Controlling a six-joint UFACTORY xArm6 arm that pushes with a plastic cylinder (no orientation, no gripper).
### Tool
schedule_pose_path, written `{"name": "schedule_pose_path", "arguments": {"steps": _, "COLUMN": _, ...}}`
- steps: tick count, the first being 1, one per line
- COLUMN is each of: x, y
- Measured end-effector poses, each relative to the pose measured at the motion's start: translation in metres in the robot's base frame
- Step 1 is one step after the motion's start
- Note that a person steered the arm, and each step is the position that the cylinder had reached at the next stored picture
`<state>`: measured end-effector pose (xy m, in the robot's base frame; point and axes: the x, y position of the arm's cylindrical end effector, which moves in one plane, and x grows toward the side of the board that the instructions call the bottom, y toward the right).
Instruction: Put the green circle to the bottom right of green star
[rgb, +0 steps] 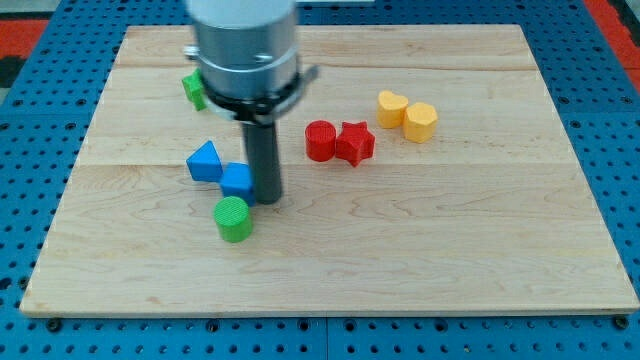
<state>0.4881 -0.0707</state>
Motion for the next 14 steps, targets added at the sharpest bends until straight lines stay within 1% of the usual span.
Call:
{"name": "schedule_pose_path", "arguments": {"steps": 1, "x": 0.037, "y": 0.046}}
{"name": "schedule_pose_path", "arguments": {"steps": 2, "x": 0.044, "y": -0.015}}
{"name": "schedule_pose_path", "arguments": {"steps": 3, "x": 0.038, "y": -0.058}}
{"name": "schedule_pose_path", "arguments": {"steps": 4, "x": 0.050, "y": -0.085}}
{"name": "schedule_pose_path", "arguments": {"steps": 5, "x": 0.050, "y": -0.126}}
{"name": "schedule_pose_path", "arguments": {"steps": 6, "x": -0.009, "y": -0.164}}
{"name": "schedule_pose_path", "arguments": {"steps": 7, "x": -0.021, "y": -0.162}}
{"name": "schedule_pose_path", "arguments": {"steps": 8, "x": 0.037, "y": -0.147}}
{"name": "schedule_pose_path", "arguments": {"steps": 9, "x": -0.001, "y": -0.141}}
{"name": "schedule_pose_path", "arguments": {"steps": 10, "x": -0.061, "y": -0.150}}
{"name": "schedule_pose_path", "arguments": {"steps": 11, "x": -0.087, "y": -0.144}}
{"name": "schedule_pose_path", "arguments": {"steps": 12, "x": -0.102, "y": -0.137}}
{"name": "schedule_pose_path", "arguments": {"steps": 13, "x": -0.058, "y": -0.114}}
{"name": "schedule_pose_path", "arguments": {"steps": 14, "x": -0.099, "y": -0.122}}
